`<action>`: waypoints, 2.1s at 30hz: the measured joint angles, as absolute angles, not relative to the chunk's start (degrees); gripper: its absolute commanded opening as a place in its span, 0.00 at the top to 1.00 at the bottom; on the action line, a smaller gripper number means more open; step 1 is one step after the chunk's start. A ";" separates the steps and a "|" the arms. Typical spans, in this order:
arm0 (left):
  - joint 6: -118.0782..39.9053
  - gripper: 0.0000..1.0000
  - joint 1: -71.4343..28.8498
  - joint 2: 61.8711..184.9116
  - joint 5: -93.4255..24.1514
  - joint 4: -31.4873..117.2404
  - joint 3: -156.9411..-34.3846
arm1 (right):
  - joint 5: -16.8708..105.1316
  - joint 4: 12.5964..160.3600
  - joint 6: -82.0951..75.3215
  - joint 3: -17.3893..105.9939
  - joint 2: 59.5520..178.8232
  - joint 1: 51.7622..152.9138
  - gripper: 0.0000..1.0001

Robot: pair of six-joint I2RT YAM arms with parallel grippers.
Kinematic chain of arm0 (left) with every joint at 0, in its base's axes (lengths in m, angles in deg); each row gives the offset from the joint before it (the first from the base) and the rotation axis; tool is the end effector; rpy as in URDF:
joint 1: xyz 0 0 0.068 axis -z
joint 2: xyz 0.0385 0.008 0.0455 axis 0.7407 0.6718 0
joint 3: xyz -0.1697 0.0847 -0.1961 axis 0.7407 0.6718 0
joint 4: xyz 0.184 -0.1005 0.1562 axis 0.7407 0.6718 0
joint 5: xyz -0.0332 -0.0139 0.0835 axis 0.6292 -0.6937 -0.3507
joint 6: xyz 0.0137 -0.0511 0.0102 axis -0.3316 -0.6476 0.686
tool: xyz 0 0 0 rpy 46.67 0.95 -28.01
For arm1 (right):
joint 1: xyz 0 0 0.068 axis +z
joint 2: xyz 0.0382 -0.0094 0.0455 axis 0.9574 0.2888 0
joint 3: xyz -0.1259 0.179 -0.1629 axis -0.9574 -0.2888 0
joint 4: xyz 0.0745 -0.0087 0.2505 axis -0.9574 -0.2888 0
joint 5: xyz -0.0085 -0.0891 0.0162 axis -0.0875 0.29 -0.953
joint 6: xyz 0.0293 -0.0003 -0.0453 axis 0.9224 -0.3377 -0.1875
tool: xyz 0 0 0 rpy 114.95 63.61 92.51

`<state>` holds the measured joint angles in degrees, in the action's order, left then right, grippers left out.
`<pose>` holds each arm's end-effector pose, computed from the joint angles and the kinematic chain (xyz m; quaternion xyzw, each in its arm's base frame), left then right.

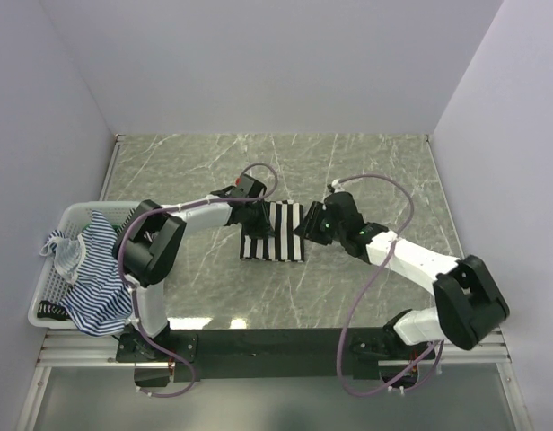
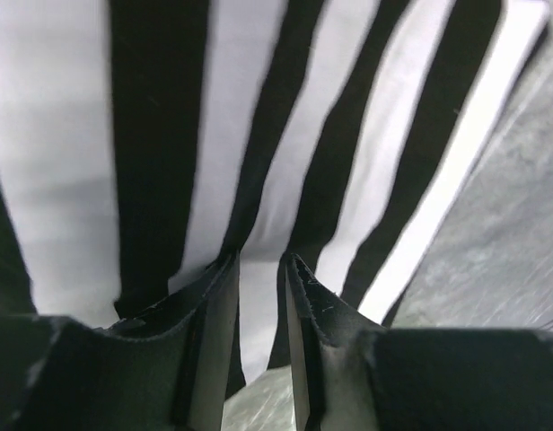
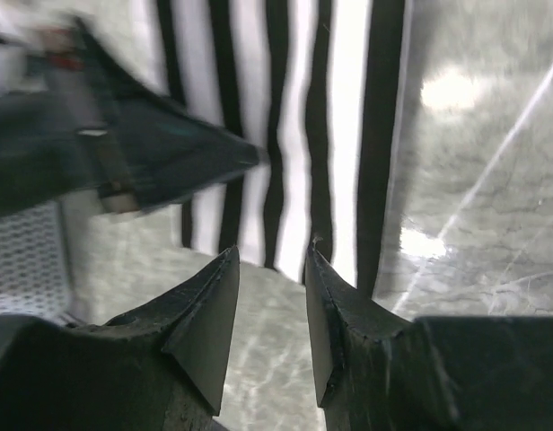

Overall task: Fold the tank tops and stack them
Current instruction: Fold the tank top, then neatly place the folded tank top to the corner

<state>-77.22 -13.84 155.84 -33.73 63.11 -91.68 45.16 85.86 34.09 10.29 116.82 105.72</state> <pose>0.3170 -0.2203 0.1623 -0.1093 0.9517 -0.2415 0.1547 0.2390 0.1571 0.2047 0.0673 0.8963 0.3110 0.3089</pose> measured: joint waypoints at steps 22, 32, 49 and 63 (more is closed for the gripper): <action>-82.68 0.66 -13.82 161.22 -36.61 63.07 -97.58 | 49.95 80.16 32.08 11.87 112.26 105.68 0.56; -83.91 0.60 -11.30 167.82 -35.17 61.27 -106.45 | 52.09 78.71 31.60 16.22 118.73 105.68 0.56; -82.16 0.40 -28.74 145.24 -35.19 64.68 -105.64 | 58.82 70.58 28.17 38.42 140.10 108.13 0.48; -78.90 0.40 -32.33 131.10 -31.08 67.53 -96.62 | 62.93 53.69 30.49 58.88 158.68 110.09 0.47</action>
